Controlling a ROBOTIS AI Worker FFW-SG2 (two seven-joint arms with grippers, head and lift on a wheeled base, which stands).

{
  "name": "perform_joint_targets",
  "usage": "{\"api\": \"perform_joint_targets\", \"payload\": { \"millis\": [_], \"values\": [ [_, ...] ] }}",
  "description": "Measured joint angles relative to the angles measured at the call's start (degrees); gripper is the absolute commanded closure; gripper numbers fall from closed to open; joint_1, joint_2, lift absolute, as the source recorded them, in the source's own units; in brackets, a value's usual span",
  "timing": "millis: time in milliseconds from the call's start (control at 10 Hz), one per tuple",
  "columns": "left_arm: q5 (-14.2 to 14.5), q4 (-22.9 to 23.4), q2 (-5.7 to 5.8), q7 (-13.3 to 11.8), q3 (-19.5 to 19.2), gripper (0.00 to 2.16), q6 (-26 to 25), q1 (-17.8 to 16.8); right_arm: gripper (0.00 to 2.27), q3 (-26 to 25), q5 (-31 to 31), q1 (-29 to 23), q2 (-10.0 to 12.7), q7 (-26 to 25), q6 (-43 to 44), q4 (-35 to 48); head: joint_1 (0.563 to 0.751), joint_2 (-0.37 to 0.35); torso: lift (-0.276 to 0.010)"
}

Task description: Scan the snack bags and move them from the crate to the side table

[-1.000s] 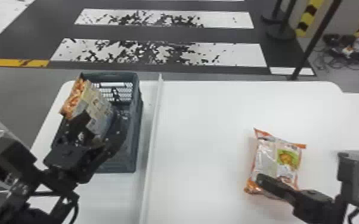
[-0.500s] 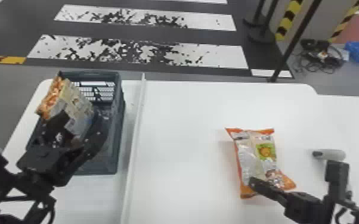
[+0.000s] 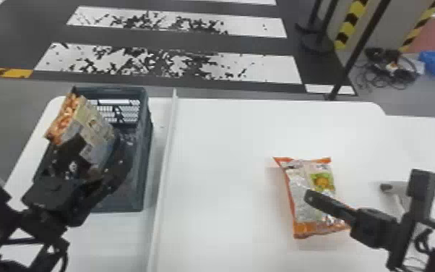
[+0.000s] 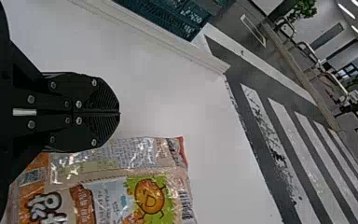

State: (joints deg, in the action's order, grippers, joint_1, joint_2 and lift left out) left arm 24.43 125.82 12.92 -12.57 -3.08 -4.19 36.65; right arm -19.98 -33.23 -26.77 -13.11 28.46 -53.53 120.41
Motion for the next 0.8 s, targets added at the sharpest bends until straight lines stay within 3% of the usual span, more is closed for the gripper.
{"api": "perform_joint_targets", "payload": {
  "millis": [500,800],
  "values": [
    [-0.6,0.7,-0.14,0.0,0.0,0.1,-0.1,1.2,2.07,3.8,5.4,9.0,-4.2,-2.4,9.7,-12.8,0.695,-0.128,-0.087],
    [-0.7,0.7,-0.46,0.0,0.0,0.1,0.0,1.1,2.07,3.9,5.4,7.4,-4.5,-3.3,12.1,-14.8,0.695,-0.151,-0.087]
  ]
}}
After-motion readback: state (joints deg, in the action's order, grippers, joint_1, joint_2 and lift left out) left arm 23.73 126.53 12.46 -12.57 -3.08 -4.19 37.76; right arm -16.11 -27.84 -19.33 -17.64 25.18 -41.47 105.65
